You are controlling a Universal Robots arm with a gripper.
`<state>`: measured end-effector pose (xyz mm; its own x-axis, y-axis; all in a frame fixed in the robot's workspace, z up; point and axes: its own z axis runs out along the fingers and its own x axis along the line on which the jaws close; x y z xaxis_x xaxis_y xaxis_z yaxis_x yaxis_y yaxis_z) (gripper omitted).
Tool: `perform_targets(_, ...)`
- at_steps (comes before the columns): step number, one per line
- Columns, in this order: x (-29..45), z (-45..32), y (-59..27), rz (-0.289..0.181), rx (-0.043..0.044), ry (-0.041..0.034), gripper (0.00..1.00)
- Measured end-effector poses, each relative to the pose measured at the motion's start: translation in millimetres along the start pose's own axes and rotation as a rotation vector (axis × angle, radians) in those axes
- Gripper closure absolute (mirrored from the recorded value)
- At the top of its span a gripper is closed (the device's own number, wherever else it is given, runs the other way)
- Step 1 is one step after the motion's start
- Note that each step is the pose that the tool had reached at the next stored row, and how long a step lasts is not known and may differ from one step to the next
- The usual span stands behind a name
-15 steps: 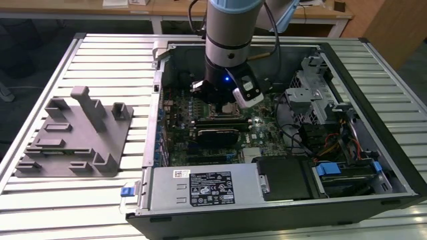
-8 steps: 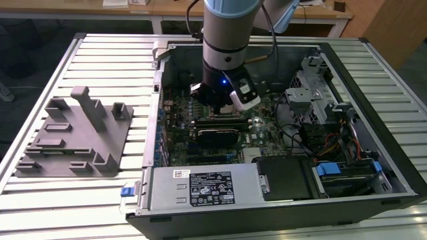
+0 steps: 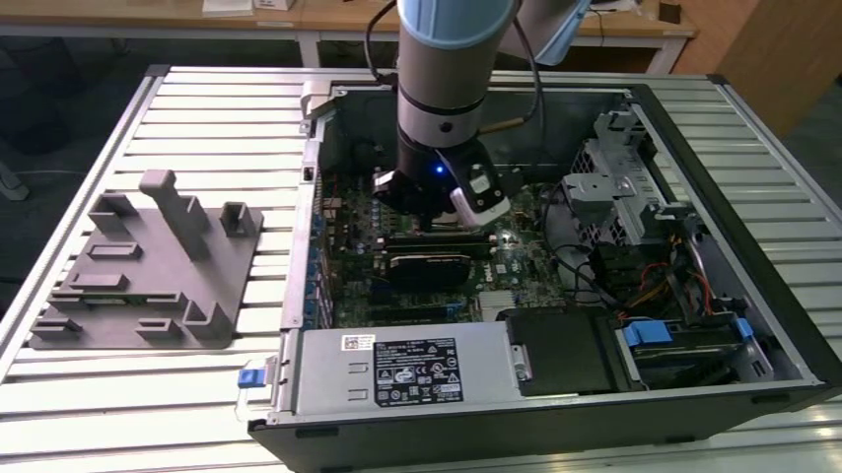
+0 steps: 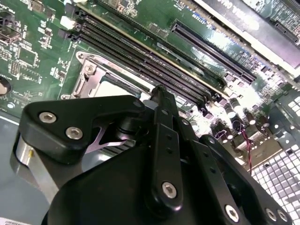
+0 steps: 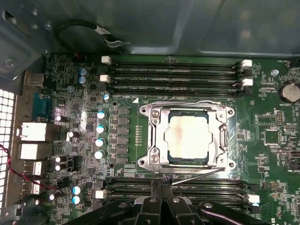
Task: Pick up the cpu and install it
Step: 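Install the second cpu locking lever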
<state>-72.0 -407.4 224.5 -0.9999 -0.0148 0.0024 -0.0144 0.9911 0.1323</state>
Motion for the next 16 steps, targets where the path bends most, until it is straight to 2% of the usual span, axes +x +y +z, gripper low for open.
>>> perform_targets(5, 2.7, 3.1, -2.6, 0.0, -0.0021, -0.0001, 0.89)
perform_targets(8, 4.0, 5.3, -4.0, 0.0, -0.0092, -0.0003, 0.89)
perform_targets(11, 5.1, 7.3, -5.6, 0.0, -0.0305, -0.0007, 0.89)
perform_targets(16, 5.9, 9.2, -10.3, 0.0, -0.079, -0.0014, 0.89)
